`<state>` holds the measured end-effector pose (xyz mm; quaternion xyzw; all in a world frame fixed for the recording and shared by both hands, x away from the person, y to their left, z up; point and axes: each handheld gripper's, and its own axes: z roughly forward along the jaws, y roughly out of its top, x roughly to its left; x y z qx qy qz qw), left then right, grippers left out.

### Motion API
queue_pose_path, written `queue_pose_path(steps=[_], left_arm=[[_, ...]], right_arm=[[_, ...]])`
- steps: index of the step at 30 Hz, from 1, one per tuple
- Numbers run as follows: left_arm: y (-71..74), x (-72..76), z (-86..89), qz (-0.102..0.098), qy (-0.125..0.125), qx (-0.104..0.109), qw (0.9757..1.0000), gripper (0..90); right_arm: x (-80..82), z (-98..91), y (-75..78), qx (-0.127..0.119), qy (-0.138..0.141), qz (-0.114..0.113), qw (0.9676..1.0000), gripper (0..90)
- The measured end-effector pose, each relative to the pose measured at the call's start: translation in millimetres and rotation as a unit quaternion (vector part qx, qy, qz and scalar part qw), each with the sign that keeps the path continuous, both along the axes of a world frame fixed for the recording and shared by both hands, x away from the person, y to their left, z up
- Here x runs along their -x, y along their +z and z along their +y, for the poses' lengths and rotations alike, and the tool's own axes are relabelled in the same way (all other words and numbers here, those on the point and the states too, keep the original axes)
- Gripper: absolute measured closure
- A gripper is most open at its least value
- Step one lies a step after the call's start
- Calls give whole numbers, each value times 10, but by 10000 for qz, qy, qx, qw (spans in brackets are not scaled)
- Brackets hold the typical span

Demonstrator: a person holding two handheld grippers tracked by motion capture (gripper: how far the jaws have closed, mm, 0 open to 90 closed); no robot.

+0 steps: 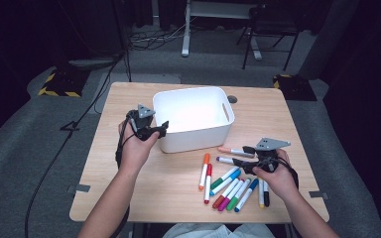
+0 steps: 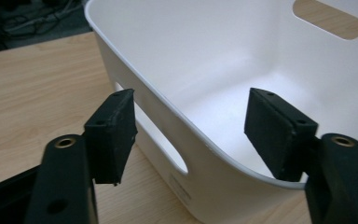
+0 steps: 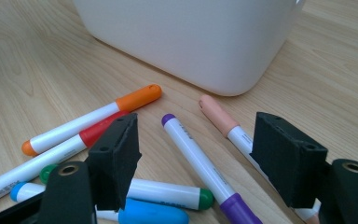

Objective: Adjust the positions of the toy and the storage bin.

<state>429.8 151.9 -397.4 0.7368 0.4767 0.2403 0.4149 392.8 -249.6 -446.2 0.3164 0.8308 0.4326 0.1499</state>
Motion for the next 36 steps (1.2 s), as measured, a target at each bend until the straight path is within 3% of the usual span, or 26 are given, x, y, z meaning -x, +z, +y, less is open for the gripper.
queue_pose_path(steps=[5,7,10,11,21,28,36], left_arm=[[17,109,103,-80,37,-190,9998,387],[9,153,129,-30,-13,-62,10000,407],[7,206,145,-28,-11,-37,10000,417],[13,275,158,0,6,-94,10000,413],[-30,579,188,-74,119,110,9998,343],[-23,756,187,-51,193,55,9998,326],[-38,999,146,122,249,234,9993,278]], right_arm=[[52,-16,-1,-28,40,11,10000,319],[64,-33,2,-23,44,-4,10000,319],[71,-39,5,-23,61,-14,10000,319],[74,-36,5,-22,84,-8,10000,319],[118,0,-22,-95,192,1,9998,315],[143,2,-16,-150,257,23,9996,312],[166,75,-42,-164,437,63,9989,310]])
